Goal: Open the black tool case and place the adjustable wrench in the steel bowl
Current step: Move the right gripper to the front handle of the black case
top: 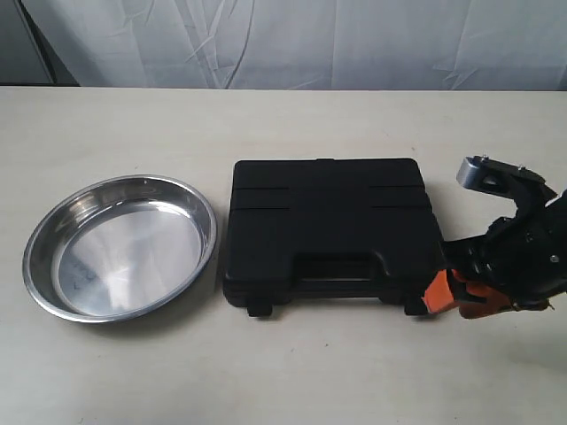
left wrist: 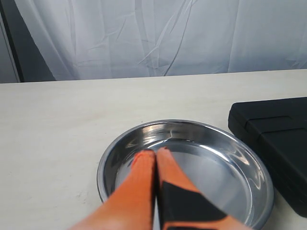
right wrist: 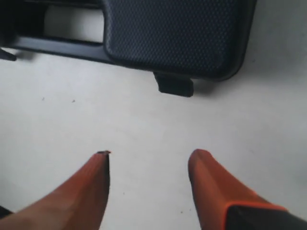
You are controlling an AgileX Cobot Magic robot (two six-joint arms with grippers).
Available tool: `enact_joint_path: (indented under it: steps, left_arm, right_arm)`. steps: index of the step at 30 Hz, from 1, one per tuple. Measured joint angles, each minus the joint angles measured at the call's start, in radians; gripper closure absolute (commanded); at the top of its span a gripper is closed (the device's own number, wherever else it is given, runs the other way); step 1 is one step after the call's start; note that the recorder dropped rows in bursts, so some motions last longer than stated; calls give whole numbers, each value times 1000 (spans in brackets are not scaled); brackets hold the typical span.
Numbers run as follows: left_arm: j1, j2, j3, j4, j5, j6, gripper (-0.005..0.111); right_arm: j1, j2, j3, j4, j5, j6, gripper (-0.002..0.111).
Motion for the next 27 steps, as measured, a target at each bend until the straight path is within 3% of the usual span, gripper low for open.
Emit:
enact_joint_path:
  steps: [12, 22, 27]
  left_arm:
    - [0, 0, 0, 0, 0, 0, 107]
    - [0, 0, 0, 0, 0, 0, 107]
    - [0, 0, 0, 0, 0, 0, 107]
  right_arm:
    - [0, 76, 18, 79, -110, -62, 58]
    - [0, 76, 18, 263, -64, -237, 58]
    - [0, 76, 11, 336, 73, -344, 61]
